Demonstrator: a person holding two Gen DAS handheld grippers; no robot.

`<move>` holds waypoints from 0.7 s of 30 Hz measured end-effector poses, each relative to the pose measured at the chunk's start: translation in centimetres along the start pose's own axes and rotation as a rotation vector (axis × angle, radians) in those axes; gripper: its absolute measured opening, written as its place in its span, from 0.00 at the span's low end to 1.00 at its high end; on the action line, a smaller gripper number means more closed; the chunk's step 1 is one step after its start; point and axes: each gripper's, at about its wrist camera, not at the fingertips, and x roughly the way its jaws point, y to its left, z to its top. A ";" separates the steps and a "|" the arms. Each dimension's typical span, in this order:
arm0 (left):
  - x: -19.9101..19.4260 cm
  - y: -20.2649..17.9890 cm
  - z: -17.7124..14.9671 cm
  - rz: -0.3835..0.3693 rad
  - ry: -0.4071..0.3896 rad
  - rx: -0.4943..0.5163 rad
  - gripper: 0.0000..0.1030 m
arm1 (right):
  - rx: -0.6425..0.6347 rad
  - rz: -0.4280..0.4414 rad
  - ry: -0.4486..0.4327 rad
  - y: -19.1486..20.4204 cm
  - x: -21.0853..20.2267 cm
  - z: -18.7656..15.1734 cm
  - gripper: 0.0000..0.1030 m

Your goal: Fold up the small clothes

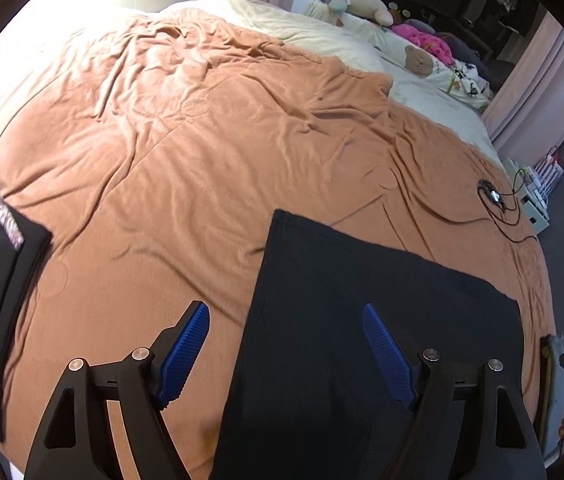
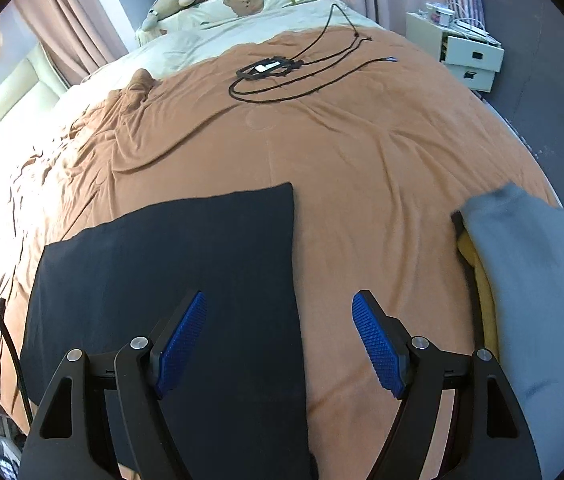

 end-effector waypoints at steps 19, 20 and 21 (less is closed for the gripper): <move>-3.9 3.4 -11.4 -0.077 -0.057 -0.056 0.78 | -0.051 -0.031 -0.113 2.1 -6.3 -11.0 0.72; -4.4 3.3 -11.8 -0.073 -0.068 -0.046 0.78 | -0.059 -0.026 -0.117 2.5 -6.5 -11.7 0.72; -4.7 3.2 -12.2 -0.070 -0.078 -0.038 0.78 | -0.062 -0.022 -0.115 2.6 -6.7 -12.1 0.72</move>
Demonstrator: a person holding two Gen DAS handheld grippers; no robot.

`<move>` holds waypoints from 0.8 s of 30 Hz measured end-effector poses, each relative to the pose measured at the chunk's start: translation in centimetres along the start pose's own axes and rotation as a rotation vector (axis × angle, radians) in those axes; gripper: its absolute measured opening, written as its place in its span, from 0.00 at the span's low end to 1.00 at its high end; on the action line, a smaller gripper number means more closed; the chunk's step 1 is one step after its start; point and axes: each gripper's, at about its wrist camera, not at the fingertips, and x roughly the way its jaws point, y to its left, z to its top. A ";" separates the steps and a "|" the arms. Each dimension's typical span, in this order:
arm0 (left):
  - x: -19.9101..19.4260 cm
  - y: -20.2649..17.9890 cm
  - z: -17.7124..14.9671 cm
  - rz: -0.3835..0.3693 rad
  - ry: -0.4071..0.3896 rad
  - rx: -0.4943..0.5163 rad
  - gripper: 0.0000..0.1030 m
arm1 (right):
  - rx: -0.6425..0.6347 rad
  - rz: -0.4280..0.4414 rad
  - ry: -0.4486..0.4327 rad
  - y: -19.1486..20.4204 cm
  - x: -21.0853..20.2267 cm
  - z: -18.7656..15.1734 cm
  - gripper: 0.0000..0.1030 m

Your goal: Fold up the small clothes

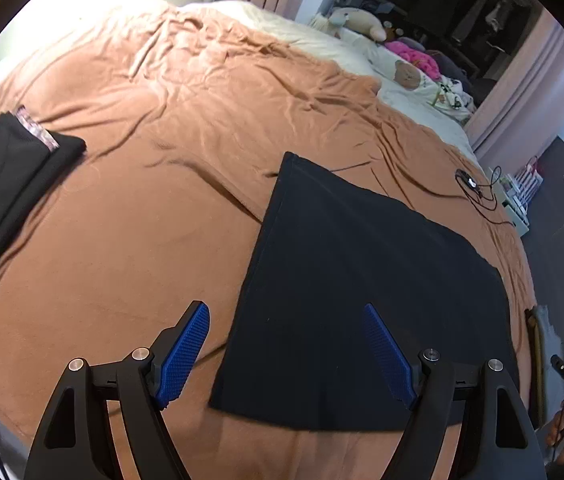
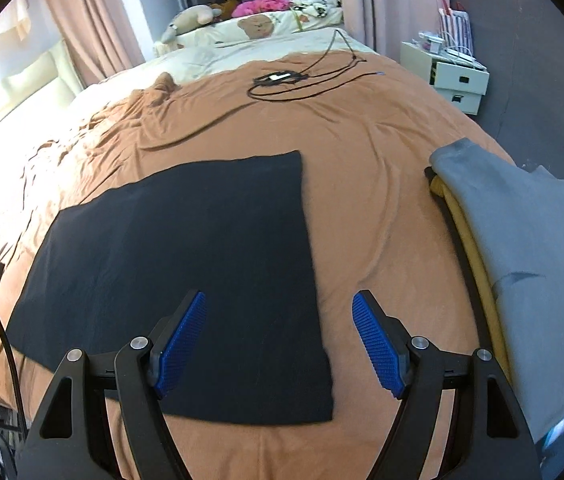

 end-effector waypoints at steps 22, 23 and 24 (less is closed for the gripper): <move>-1.8 1.9 -6.3 -0.019 -0.002 0.040 0.79 | -0.067 0.158 0.028 0.9 -1.0 -7.6 0.72; -1.6 2.0 -6.4 -0.014 0.005 0.038 0.80 | -0.066 0.134 0.039 0.7 -0.8 -7.7 0.72; -1.5 2.0 -6.5 -0.011 0.008 0.039 0.84 | -0.063 0.117 0.045 0.6 -0.6 -7.7 0.72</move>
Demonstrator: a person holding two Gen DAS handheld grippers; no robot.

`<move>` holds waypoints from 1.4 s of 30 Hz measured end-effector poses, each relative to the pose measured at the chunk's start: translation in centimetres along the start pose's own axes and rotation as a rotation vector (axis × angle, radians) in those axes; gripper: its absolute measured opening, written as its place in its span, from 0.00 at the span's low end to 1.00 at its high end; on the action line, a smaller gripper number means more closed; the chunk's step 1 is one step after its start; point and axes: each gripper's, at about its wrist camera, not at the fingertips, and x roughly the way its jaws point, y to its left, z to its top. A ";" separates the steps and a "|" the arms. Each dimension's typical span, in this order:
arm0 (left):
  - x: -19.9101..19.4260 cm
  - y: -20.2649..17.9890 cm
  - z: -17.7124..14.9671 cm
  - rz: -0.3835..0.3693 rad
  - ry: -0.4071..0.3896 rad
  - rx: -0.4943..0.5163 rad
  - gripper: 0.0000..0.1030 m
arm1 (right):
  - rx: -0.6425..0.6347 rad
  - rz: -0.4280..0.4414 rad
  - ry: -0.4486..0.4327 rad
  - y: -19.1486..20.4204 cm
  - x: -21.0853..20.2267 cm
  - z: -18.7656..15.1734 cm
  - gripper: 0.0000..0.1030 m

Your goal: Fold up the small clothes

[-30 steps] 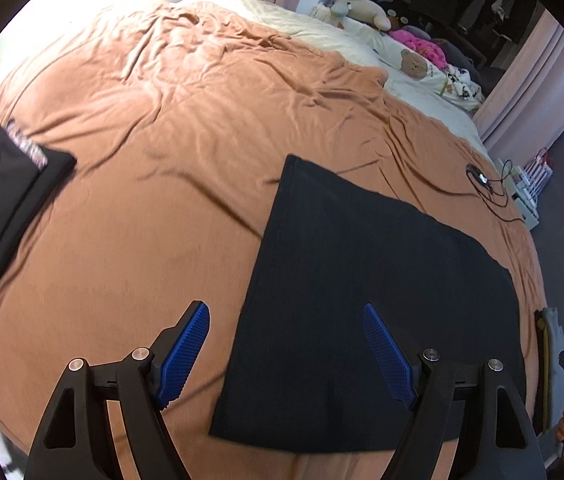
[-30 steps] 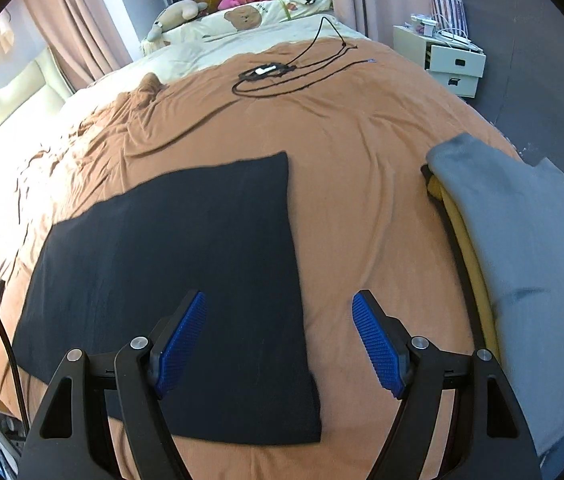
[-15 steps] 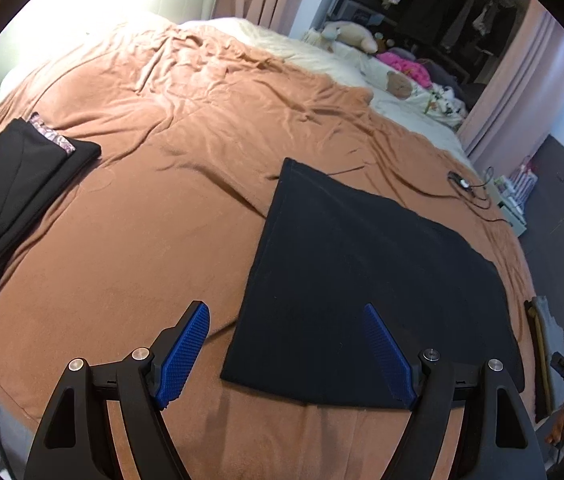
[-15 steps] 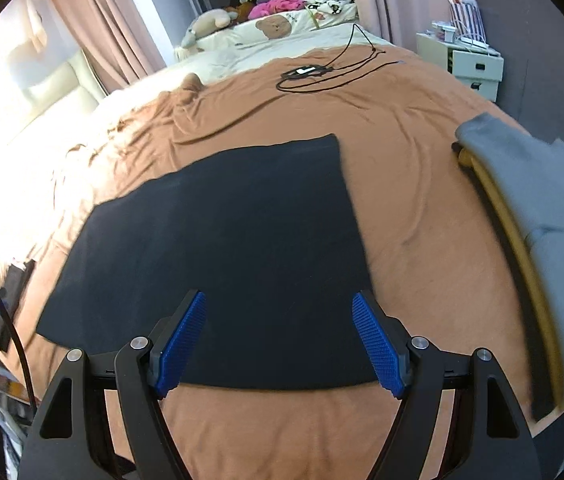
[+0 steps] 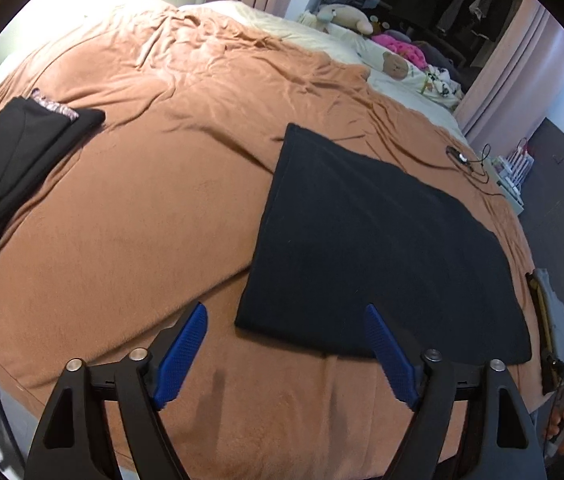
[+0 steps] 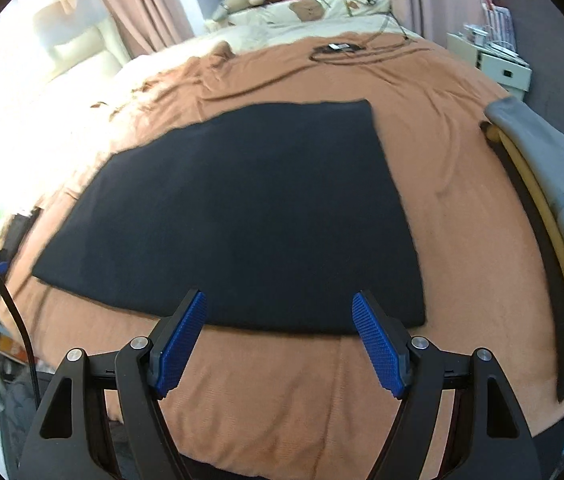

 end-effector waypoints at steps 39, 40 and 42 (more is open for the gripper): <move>2.1 -0.1 -1.3 -0.089 0.066 -0.125 1.00 | 0.606 0.195 -0.047 -11.6 2.9 -3.8 0.02; 2.3 0.1 -1.4 -0.104 0.069 -0.146 1.00 | 0.607 0.195 -0.058 -11.7 2.7 -3.9 0.02; 2.7 0.4 -1.4 -0.131 0.071 -0.189 0.99 | 0.626 0.188 -0.075 -12.1 2.2 -4.4 0.01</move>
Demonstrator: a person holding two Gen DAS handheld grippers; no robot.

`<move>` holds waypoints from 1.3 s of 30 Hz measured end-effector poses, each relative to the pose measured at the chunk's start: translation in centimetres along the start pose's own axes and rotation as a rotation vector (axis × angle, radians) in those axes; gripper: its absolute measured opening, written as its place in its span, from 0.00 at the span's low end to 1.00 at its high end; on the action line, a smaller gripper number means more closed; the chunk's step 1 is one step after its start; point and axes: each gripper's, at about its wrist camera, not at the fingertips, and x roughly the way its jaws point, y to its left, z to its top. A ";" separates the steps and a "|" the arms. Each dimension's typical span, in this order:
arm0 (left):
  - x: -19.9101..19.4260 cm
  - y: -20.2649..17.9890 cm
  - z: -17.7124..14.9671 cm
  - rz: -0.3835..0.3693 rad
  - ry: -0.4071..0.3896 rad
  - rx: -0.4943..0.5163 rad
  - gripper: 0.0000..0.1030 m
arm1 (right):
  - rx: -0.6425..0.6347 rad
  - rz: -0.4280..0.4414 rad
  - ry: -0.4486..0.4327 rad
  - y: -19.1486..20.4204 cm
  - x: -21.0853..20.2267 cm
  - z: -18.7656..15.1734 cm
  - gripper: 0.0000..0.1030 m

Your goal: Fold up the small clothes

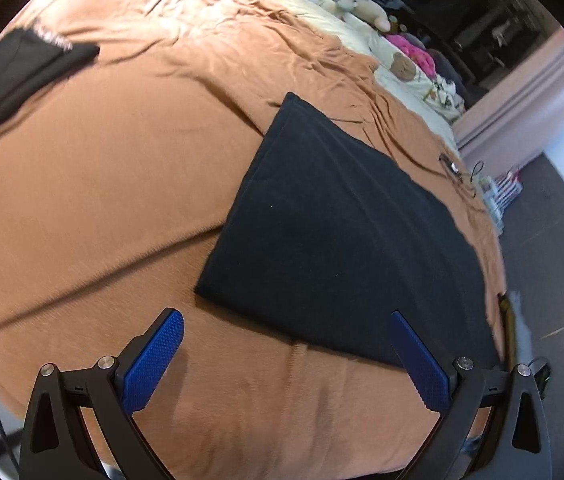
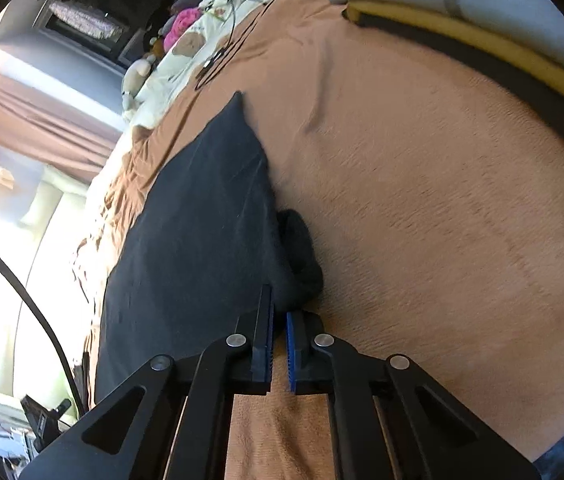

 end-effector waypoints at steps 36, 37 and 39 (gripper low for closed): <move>2.3 3.7 0.6 -0.068 -0.134 -0.234 0.05 | 0.035 0.020 -0.026 0.6 -0.5 0.5 0.01; 1.8 3.4 0.7 -0.063 -0.149 -0.225 0.04 | 0.028 0.025 -0.034 0.8 -0.8 0.6 0.01; 1.0 2.8 1.0 -0.061 -0.171 -0.214 0.04 | 0.006 0.041 -0.056 1.7 -1.8 0.7 0.01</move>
